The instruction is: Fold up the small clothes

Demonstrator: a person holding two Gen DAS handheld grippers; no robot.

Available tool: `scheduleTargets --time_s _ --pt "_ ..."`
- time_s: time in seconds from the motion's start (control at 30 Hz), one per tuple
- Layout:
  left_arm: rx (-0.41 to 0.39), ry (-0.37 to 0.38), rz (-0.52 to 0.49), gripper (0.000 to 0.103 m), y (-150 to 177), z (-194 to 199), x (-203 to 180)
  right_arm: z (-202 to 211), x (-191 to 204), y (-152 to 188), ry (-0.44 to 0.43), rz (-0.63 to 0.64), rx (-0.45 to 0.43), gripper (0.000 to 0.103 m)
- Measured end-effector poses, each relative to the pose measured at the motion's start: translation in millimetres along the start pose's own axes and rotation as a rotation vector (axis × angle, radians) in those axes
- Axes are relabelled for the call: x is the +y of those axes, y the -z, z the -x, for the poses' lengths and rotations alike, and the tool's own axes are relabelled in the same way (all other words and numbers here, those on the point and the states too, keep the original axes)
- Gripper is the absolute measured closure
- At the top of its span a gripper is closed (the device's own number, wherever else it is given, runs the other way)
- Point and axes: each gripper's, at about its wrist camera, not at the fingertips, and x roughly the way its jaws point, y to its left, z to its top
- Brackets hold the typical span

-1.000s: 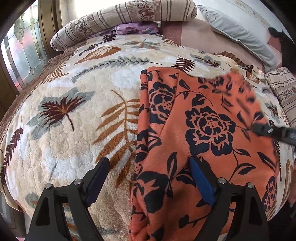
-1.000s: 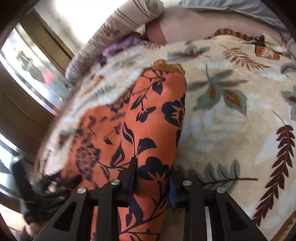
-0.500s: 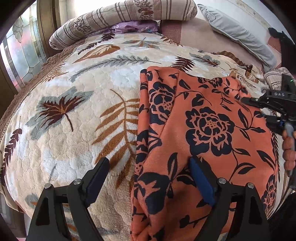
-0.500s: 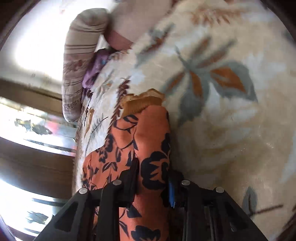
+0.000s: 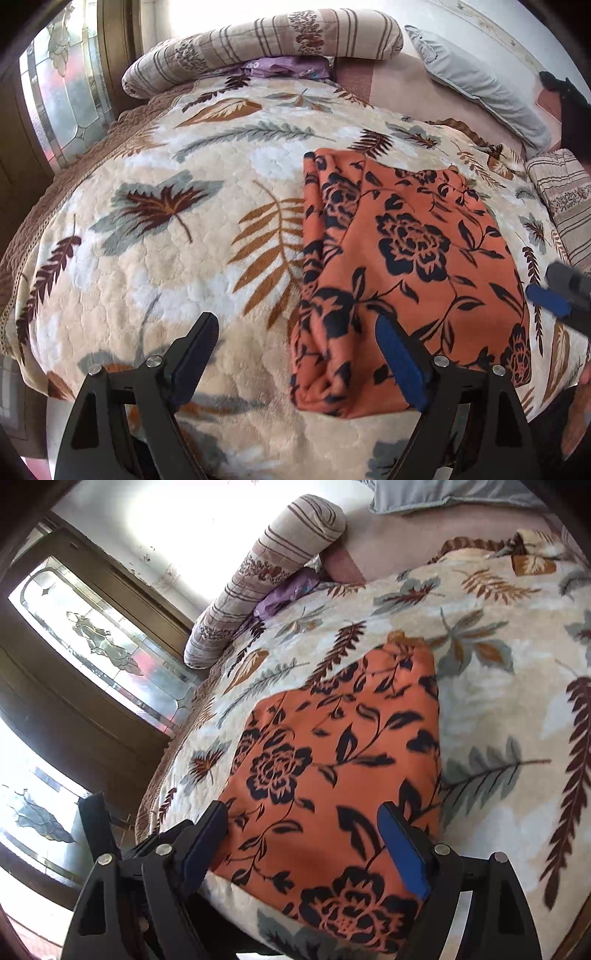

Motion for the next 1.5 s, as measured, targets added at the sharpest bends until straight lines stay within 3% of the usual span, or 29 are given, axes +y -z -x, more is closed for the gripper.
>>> scheduleTargets --time_s 0.03,0.1,0.17,0.2,0.3,0.37,0.47,0.53,0.63,0.7,0.73,0.87,0.97,1.17,1.33,1.37,1.4,1.43,1.5 --pt "0.032 -0.013 -0.001 0.016 5 -7 2 -9 -7 8 0.005 -0.015 0.031 0.018" --pt "0.106 0.045 0.038 0.017 16 -27 12 -17 -18 17 0.017 -0.037 0.044 0.019" --pt "0.101 0.094 0.09 0.021 15 -22 22 -14 -17 16 -0.002 -0.044 0.033 0.019" --pt "0.102 0.131 0.106 0.029 11 -16 23 -14 -16 14 -0.001 -0.042 0.039 0.019" --pt "0.049 0.233 0.133 0.031 -10 0 27 -17 -19 9 -0.011 -0.052 0.052 0.019" --pt "0.035 0.28 0.155 0.023 -32 -3 32 -16 -21 10 -0.02 -0.065 0.048 0.019" --pt "0.107 0.38 0.163 0.022 -63 -34 30 -14 -21 11 -0.031 -0.066 0.043 0.019" --pt "0.182 0.395 0.169 0.024 -78 -62 23 -12 -22 11 -0.045 -0.077 0.042 0.019" --pt "0.238 0.409 0.131 0.045 -91 -97 13 -14 -27 10 -0.069 -0.094 0.051 0.019" --pt "0.24 0.453 0.147 0.053 -100 -110 14 -15 -27 11 -0.073 -0.085 0.05 0.019" --pt "0.221 0.44 0.144 0.054 -103 -111 16 -16 -26 13 -0.07 -0.072 0.049 0.019" --pt "0.213 0.454 0.181 0.049 -100 -101 20 -16 -24 17 -0.077 -0.046 0.044 0.019" --pt "0.186 0.473 0.149 0.034 -83 -77 23 -7 -31 13 -0.116 -0.095 0.045 0.019" --pt "0.2 0.506 0.166 0.031 -45 -66 35 14 -68 -7 -0.076 -0.228 -0.055 0.016" --pt "0.199 0.507 0.142 0.032 -43 -73 24 -41 -100 -17 -0.109 -0.369 0.112 0.015" --pt "0.2 0.507 0.139 0.032 -44 -74 23 -48 -96 -18 -0.103 -0.35 0.125 0.016" --pt "0.198 0.497 0.126 0.036 -44 -75 19 -51 -88 -21 -0.084 -0.305 0.121 0.025" --pt "0.196 0.491 0.107 0.048 -43 -76 16 -56 -80 -24 -0.071 -0.265 0.141 0.035" --pt "0.198 0.491 0.094 0.058 -44 -76 11 -66 -68 -27 0.007 -0.202 0.179 0.053"
